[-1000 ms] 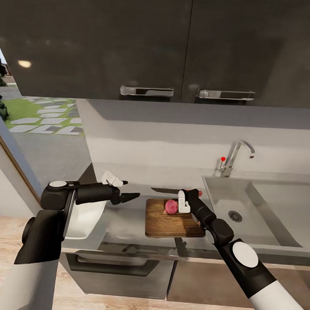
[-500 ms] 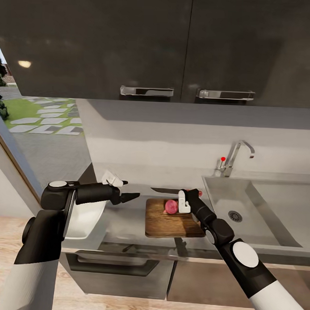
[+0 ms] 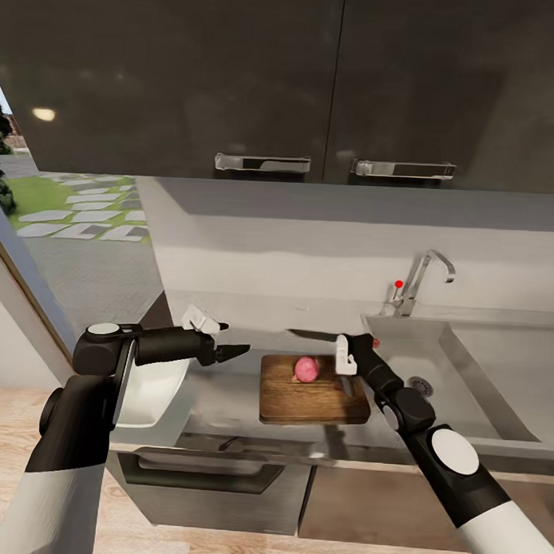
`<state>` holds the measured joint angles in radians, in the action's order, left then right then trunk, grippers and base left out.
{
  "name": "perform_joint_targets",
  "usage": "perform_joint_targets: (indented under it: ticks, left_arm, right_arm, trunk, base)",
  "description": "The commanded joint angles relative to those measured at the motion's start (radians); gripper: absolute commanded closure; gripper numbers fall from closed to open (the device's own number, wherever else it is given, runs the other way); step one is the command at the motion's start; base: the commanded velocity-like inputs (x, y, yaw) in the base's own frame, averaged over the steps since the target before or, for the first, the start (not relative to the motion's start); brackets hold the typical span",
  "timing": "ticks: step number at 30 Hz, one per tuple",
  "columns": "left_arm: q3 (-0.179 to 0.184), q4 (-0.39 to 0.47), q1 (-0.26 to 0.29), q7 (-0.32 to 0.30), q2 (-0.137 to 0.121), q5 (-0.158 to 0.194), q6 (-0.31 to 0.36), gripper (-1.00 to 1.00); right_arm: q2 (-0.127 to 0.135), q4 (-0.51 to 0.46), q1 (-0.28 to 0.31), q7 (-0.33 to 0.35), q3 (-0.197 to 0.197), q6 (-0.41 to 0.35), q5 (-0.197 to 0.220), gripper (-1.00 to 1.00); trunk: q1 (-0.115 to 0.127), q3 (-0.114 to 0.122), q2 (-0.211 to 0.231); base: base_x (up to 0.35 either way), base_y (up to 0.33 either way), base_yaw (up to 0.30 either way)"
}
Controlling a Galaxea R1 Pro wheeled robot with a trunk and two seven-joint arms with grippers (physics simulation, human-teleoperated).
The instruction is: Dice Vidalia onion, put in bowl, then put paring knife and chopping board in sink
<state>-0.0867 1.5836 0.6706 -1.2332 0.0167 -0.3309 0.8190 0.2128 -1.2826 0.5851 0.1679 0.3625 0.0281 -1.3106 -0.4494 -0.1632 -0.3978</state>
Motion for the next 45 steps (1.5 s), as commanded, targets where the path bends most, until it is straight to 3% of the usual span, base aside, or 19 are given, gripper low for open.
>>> perform_joint_targets:
  ticks: [1,11,22,42,45]
  left_arm:
    - [-0.002,0.001,0.001,-0.01,0.001,-0.01,0.009,-1.0]
    - [-0.002,0.001,0.001,-0.011,0.0,-0.01,0.009,-1.0]
    - [-0.002,0.001,0.001,-0.011,0.001,-0.01,0.009,-1.0]
    - [-0.002,0.001,0.001,-0.01,0.002,-0.01,0.009,-1.0]
    - [-0.002,0.001,0.001,-0.01,0.002,-0.01,0.009,-1.0]
  right_arm:
    - [0.003,-0.001,0.001,0.001,-0.002,0.003,-0.01,1.0]
    - [0.018,0.001,0.001,0.001,-0.008,0.003,-0.015,1.0]
    - [0.019,0.044,0.001,-0.002,-0.006,0.002,-0.109,1.0]
    - [0.019,0.046,0.001,-0.001,0.015,0.001,-0.124,1.0]
    - [0.019,0.046,0.001,-0.001,0.038,0.001,-0.189,1.0]
  trunk:
    - [-0.001,-0.002,-0.002]
    - [-0.001,-0.002,-0.002]
    - [-0.001,-0.002,-0.002]
    - [-0.001,-0.002,-0.002]
    - [-0.001,-0.002,-0.002]
  base:
    - [0.0,0.0,0.0]
    - [0.0,0.0,0.0]
    - [0.0,0.0,0.0]
    - [0.0,0.0,0.0]
    - [0.0,0.0,0.0]
